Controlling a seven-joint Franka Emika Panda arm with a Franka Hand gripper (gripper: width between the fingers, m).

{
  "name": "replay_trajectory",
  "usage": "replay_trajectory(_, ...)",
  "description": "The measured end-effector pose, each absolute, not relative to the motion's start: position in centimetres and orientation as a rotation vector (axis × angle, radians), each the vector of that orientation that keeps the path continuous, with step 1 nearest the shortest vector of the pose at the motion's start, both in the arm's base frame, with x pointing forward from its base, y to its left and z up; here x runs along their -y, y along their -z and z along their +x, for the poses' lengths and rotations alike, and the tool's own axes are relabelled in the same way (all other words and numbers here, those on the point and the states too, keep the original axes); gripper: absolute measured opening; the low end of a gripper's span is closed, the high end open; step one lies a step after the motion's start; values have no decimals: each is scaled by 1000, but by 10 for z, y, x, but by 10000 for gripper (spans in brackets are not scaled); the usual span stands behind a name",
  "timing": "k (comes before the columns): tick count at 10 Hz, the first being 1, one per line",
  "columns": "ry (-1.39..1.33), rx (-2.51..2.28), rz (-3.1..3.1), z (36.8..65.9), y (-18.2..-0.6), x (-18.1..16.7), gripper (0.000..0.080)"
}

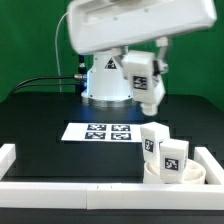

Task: Assemble stool

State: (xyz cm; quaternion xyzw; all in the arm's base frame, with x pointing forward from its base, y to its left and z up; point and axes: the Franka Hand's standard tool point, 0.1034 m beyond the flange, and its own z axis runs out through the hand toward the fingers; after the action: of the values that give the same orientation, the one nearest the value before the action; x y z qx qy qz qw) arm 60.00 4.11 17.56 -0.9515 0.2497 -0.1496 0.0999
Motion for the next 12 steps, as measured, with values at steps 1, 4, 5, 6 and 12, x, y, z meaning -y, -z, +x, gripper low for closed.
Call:
replay_trajectory(1, 588, -754, -2803, 590, -158, -53, 320)
replay_trajectory(4, 711, -779, -2773, 582, -144, -78, 320)
replay_trajectory(5, 709, -781, -2774, 582, -144, -77, 320)
replay_trajectory(6, 704, -781, -2774, 581, -142, -80, 320)
replay_trajectory(12, 637, -747, -2821, 561, -98, -101, 320)
